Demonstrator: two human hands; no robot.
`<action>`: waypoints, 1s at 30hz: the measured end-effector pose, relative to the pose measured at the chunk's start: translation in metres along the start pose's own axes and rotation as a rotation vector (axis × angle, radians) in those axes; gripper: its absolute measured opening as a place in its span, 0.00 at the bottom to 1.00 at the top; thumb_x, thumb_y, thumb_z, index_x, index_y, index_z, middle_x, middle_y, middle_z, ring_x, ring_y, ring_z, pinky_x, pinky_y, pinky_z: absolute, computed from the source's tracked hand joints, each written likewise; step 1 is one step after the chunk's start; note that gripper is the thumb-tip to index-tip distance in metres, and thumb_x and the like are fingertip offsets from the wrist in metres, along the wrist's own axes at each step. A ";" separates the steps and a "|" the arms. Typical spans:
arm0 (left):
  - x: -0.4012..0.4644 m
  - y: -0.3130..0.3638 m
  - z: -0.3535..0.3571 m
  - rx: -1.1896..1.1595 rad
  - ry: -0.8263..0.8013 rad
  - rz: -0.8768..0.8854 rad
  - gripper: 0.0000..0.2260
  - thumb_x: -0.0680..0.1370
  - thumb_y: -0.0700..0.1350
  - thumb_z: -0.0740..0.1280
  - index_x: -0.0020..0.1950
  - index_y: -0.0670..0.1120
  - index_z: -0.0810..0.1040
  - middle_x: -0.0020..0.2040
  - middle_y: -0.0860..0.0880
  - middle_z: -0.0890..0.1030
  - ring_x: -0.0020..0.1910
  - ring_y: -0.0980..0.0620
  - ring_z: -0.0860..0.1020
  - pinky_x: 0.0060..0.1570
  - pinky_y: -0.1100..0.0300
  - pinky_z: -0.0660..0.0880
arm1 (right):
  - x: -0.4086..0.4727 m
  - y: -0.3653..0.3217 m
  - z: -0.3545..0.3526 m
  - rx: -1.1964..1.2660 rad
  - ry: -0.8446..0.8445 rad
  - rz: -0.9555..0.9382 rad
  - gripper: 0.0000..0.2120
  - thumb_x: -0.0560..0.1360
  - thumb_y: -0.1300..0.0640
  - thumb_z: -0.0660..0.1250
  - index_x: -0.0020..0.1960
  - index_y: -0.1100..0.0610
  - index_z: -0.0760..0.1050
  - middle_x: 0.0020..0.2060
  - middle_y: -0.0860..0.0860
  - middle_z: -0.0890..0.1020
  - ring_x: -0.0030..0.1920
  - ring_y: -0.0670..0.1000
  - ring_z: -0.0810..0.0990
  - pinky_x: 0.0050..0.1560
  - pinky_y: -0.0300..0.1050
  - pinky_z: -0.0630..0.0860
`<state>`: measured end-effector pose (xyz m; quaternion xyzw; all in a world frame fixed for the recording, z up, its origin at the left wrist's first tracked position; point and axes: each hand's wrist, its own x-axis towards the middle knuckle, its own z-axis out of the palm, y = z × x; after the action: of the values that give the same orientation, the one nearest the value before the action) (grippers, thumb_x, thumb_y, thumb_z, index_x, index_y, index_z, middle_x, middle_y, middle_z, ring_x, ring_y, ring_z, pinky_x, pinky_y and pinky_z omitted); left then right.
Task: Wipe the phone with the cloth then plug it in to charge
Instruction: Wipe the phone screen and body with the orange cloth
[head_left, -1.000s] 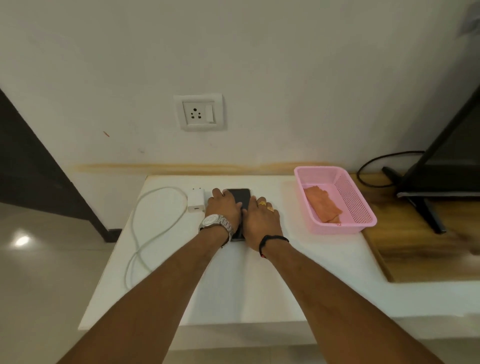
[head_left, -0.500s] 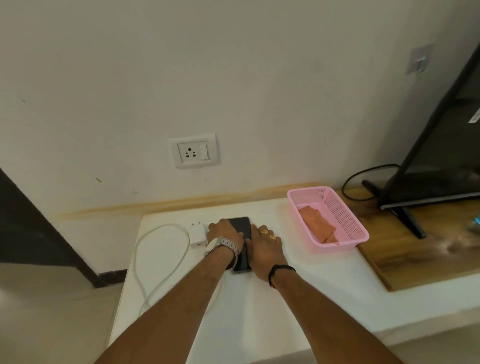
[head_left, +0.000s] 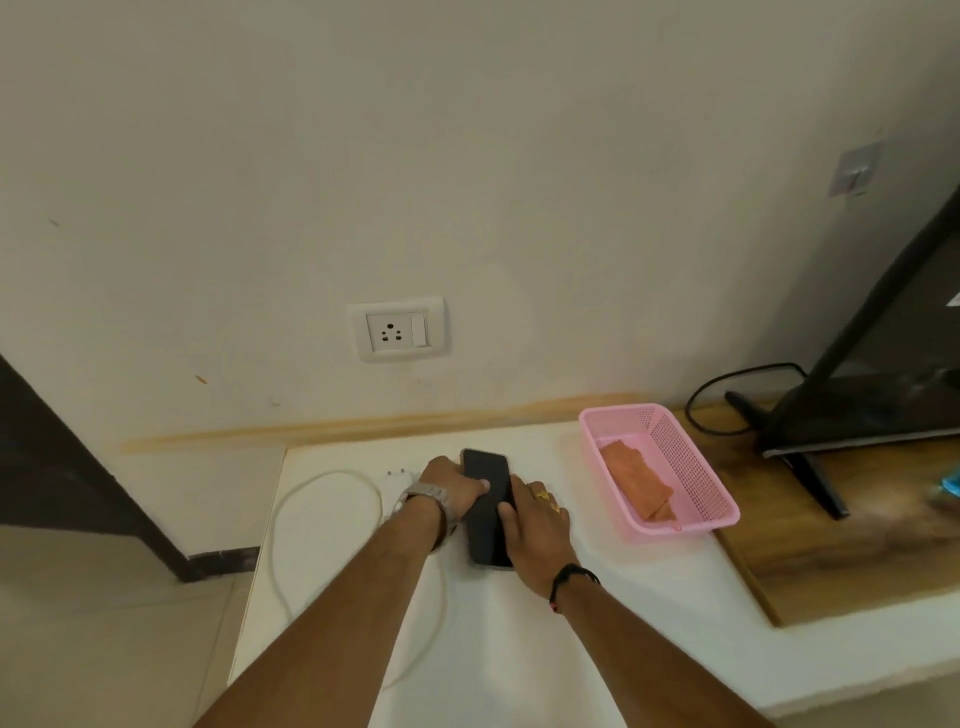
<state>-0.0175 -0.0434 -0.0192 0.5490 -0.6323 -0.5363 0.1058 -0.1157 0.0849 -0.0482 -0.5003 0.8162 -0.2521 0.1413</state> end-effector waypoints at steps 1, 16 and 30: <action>0.000 -0.002 0.002 -0.062 -0.023 -0.006 0.07 0.77 0.45 0.74 0.50 0.43 0.82 0.46 0.44 0.86 0.47 0.43 0.85 0.53 0.47 0.84 | 0.000 0.002 -0.001 0.027 0.003 -0.002 0.17 0.85 0.49 0.52 0.71 0.48 0.68 0.54 0.49 0.75 0.56 0.53 0.74 0.60 0.53 0.71; -0.054 0.021 -0.010 -1.115 -0.393 -0.197 0.38 0.82 0.71 0.51 0.68 0.42 0.83 0.65 0.35 0.83 0.56 0.36 0.86 0.61 0.42 0.79 | 0.000 -0.026 -0.095 0.551 -0.013 -0.028 0.14 0.79 0.53 0.71 0.64 0.45 0.77 0.49 0.41 0.84 0.49 0.43 0.82 0.47 0.29 0.78; -0.065 0.071 -0.011 -1.193 -0.601 -0.072 0.31 0.79 0.62 0.63 0.70 0.38 0.79 0.60 0.33 0.81 0.52 0.34 0.83 0.56 0.38 0.80 | 0.052 0.091 -0.144 -0.107 -0.065 0.386 0.12 0.80 0.47 0.65 0.42 0.52 0.78 0.39 0.47 0.81 0.46 0.52 0.83 0.52 0.44 0.78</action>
<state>-0.0266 -0.0098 0.0709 0.2440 -0.2104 -0.9268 0.1927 -0.2776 0.1115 0.0225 -0.3494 0.9041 -0.1605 0.1863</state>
